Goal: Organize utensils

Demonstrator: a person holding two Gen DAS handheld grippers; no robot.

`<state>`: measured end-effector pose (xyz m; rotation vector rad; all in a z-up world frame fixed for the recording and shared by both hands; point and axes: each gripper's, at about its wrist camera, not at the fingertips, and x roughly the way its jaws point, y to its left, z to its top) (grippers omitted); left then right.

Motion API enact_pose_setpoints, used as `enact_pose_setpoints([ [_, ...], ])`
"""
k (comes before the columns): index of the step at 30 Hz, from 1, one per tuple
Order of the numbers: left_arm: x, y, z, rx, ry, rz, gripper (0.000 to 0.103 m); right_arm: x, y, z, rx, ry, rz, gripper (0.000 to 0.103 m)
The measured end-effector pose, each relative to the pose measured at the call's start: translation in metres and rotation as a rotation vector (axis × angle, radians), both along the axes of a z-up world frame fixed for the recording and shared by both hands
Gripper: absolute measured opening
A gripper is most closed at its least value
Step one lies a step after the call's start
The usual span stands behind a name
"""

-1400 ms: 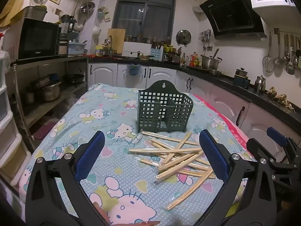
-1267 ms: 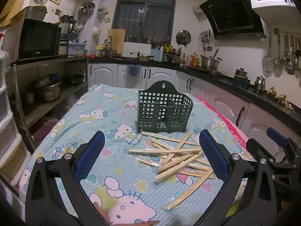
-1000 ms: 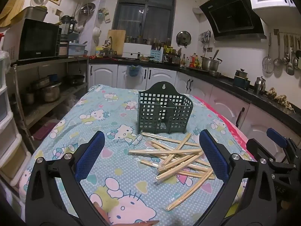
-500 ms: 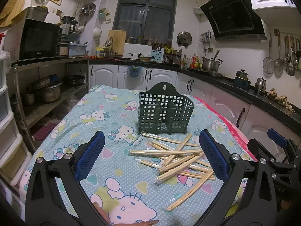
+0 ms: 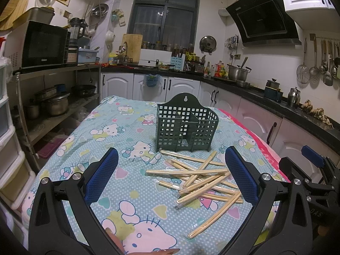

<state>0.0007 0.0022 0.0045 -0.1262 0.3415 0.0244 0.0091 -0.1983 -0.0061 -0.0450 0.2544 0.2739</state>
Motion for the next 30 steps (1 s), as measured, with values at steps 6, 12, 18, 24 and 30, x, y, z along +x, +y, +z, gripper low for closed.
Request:
enact_pose_setpoints([
  [6,0.0,0.0,0.0,0.001,-0.001,0.0,0.093,0.0,0.0,0.0,0.0,0.001,0.001,0.097],
  [12,-0.001,0.002,0.004,-0.001,-0.002,-0.001,0.093,0.0,0.0,0.0,0.001,0.002,0.002,0.097],
  [18,0.0,0.003,0.004,-0.003,-0.002,-0.003,0.093,0.0,0.0,0.0,0.001,0.003,0.001,0.097],
  [24,0.001,0.008,0.0,-0.02,0.02,-0.008,0.093,0.002,-0.001,0.0,-0.003,0.01,0.002,0.097],
  [30,0.012,0.021,-0.008,-0.059,0.087,-0.011,0.093,0.013,0.0,-0.003,-0.022,0.033,0.038,0.097],
])
